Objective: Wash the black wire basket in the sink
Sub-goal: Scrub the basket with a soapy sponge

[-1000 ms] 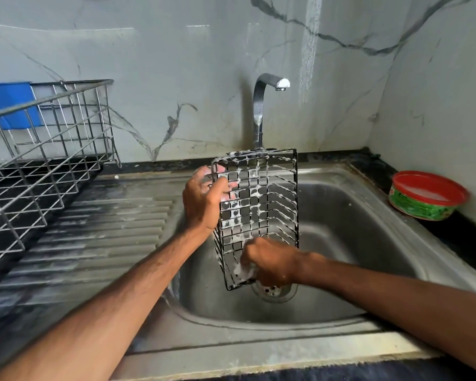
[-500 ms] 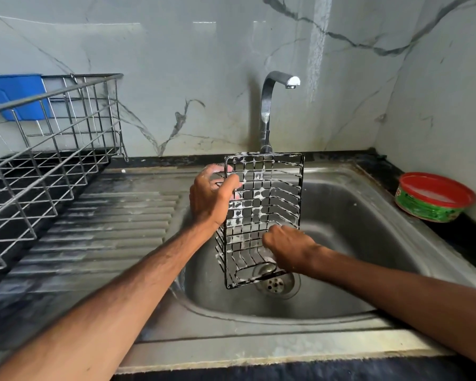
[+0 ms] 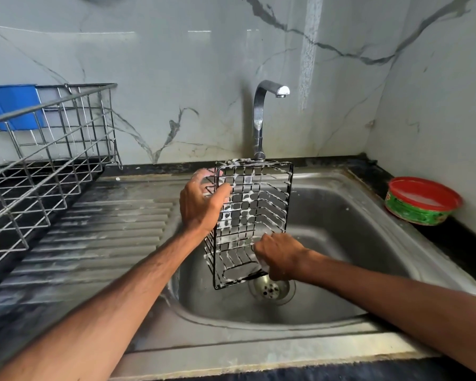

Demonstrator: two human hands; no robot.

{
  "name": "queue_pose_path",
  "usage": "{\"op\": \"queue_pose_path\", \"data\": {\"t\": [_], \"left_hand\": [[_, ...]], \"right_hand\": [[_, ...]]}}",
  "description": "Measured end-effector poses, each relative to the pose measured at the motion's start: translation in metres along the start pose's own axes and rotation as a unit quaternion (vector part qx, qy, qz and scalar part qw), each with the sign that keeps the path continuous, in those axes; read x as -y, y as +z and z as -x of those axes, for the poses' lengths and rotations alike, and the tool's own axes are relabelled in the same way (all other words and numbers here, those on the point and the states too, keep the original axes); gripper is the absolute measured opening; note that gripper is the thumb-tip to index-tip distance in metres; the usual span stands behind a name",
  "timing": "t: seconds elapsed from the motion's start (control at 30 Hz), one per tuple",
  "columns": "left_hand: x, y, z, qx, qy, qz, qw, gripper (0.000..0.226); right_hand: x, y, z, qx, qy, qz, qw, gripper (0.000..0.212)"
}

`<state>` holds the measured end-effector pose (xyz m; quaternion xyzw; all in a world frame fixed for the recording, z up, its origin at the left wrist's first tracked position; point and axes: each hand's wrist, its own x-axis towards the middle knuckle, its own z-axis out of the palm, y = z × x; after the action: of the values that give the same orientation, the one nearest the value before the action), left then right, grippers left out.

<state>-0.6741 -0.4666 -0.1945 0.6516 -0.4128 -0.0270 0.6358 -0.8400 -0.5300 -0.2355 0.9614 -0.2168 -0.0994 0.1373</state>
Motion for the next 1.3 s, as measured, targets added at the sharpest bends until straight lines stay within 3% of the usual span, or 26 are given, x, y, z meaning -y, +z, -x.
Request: {"op": "queue_pose_path", "data": {"t": [0.13, 0.23, 0.47, 0.57, 0.77, 0.97, 1.1, 1.2, 1.23, 1.3], "left_hand": [[0.002, -0.002, -0.005, -0.007, -0.036, 0.035, 0.999, 0.098], [0.011, -0.006, -0.01, 0.014, -0.028, 0.038, 0.999, 0.079], [0.006, -0.004, -0.005, 0.063, -0.007, 0.065, 0.996, 0.078], [0.013, -0.006, -0.008, 0.09, -0.034, 0.099, 0.99, 0.061], [0.014, -0.007, -0.011, 0.082, -0.039, 0.125, 0.988, 0.06], [0.022, -0.011, -0.015, 0.058, -0.035, 0.134, 0.989, 0.083], [0.028, -0.008, -0.019, 0.054, -0.066, 0.135, 0.987, 0.042], [0.018, -0.007, -0.015, 0.033, -0.068, 0.157, 0.985, 0.013], [0.014, -0.006, -0.013, 0.036, -0.074, 0.176, 0.981, 0.015], [0.009, -0.003, -0.011, 0.047, -0.108, 0.222, 0.968, 0.043]], "right_hand": [[0.002, 0.0, 0.0, -0.019, 0.004, 0.005, 1.0, 0.034], [0.008, 0.009, -0.003, -0.039, -0.005, -0.112, 0.993, 0.019], [0.011, 0.016, -0.006, -0.028, -0.037, -0.207, 0.977, 0.016], [0.007, 0.011, -0.001, -0.037, -0.015, -0.148, 0.988, 0.024], [0.007, 0.005, -0.001, -0.078, 0.001, -0.013, 0.997, 0.034], [0.01, 0.0, -0.003, -0.123, -0.012, -0.042, 0.992, 0.034], [0.009, 0.011, -0.002, -0.066, -0.03, -0.117, 0.991, 0.03], [0.014, 0.012, -0.004, -0.067, -0.042, -0.185, 0.98, 0.032], [0.018, 0.01, -0.004, -0.068, -0.055, -0.212, 0.973, 0.034], [0.025, 0.006, -0.005, -0.079, -0.086, -0.242, 0.963, 0.035]]}}
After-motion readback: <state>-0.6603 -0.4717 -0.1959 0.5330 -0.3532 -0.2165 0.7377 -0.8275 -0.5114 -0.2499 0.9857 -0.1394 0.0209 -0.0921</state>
